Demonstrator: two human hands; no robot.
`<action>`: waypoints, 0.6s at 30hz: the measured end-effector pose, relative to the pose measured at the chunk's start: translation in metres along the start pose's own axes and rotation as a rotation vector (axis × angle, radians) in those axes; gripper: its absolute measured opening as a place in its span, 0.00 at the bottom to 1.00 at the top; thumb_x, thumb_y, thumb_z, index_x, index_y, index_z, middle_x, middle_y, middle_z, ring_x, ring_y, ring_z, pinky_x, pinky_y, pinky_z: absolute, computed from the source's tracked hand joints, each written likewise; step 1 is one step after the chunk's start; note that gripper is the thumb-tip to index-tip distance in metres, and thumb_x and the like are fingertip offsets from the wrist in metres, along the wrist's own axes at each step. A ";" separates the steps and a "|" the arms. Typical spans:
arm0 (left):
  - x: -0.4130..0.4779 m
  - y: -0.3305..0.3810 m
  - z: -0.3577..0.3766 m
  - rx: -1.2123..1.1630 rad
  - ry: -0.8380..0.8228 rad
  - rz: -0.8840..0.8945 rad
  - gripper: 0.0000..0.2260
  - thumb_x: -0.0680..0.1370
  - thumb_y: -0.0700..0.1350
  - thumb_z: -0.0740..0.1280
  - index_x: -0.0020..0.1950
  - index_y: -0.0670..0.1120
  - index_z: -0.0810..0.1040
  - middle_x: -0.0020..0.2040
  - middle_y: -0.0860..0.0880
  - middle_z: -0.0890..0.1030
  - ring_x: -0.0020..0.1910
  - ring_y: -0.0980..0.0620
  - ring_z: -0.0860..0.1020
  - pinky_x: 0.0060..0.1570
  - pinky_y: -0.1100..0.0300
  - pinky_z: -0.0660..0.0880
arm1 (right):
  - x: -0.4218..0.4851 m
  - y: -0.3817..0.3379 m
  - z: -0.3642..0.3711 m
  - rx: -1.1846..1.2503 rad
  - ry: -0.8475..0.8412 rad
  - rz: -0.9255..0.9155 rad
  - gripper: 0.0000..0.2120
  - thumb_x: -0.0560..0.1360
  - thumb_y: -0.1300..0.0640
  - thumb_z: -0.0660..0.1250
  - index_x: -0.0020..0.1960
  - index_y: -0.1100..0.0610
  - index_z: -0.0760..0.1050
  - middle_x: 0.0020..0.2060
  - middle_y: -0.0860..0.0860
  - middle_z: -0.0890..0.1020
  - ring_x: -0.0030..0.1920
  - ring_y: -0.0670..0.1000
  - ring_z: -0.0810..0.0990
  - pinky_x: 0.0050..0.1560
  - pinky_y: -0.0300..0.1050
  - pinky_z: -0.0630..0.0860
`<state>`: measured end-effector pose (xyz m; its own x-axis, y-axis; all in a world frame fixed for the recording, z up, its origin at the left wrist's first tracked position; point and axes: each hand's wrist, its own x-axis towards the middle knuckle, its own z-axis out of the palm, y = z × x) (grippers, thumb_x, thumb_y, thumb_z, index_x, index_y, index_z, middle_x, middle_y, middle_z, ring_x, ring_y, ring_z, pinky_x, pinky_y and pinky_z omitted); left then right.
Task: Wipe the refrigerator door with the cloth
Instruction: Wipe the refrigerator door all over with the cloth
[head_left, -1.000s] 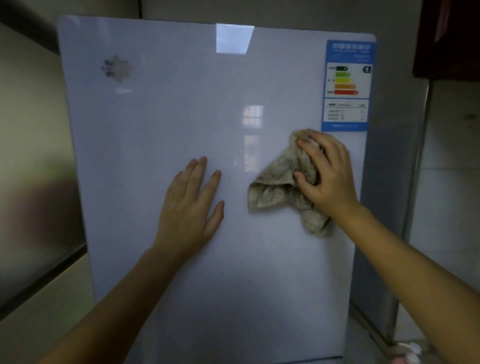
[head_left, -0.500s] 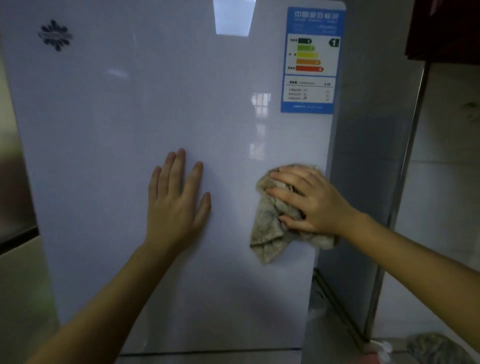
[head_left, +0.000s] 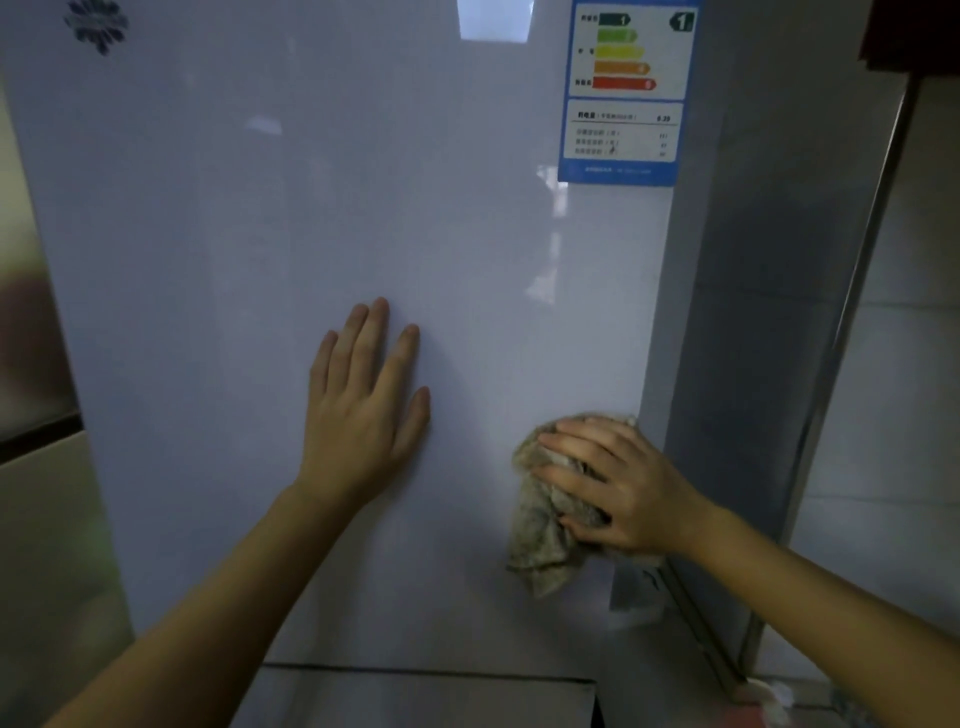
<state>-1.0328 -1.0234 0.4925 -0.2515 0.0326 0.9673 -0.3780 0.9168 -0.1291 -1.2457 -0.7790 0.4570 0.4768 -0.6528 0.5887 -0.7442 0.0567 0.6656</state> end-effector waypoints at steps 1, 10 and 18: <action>0.000 0.000 0.000 0.003 -0.006 -0.002 0.25 0.82 0.51 0.60 0.77 0.42 0.68 0.80 0.37 0.63 0.80 0.37 0.61 0.77 0.39 0.59 | 0.003 0.003 -0.002 -0.001 -0.003 -0.005 0.23 0.80 0.44 0.68 0.69 0.55 0.79 0.71 0.58 0.78 0.73 0.59 0.73 0.73 0.58 0.71; 0.000 0.002 -0.002 0.003 -0.023 -0.011 0.25 0.82 0.52 0.60 0.77 0.42 0.68 0.80 0.38 0.62 0.80 0.38 0.60 0.78 0.41 0.58 | 0.077 0.082 -0.059 -0.070 0.190 0.253 0.28 0.78 0.44 0.68 0.72 0.58 0.76 0.70 0.61 0.77 0.71 0.63 0.73 0.73 0.60 0.68; -0.014 0.002 -0.008 0.004 -0.094 -0.044 0.25 0.83 0.52 0.59 0.78 0.43 0.67 0.81 0.38 0.61 0.80 0.38 0.59 0.78 0.41 0.58 | 0.082 0.078 -0.060 -0.030 0.265 0.380 0.31 0.77 0.41 0.70 0.72 0.59 0.76 0.71 0.61 0.75 0.73 0.62 0.70 0.75 0.56 0.64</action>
<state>-1.0232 -1.0186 0.4803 -0.3164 -0.0457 0.9475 -0.3945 0.9147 -0.0877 -1.2364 -0.7829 0.5844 0.2790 -0.3657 0.8879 -0.8773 0.2790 0.3906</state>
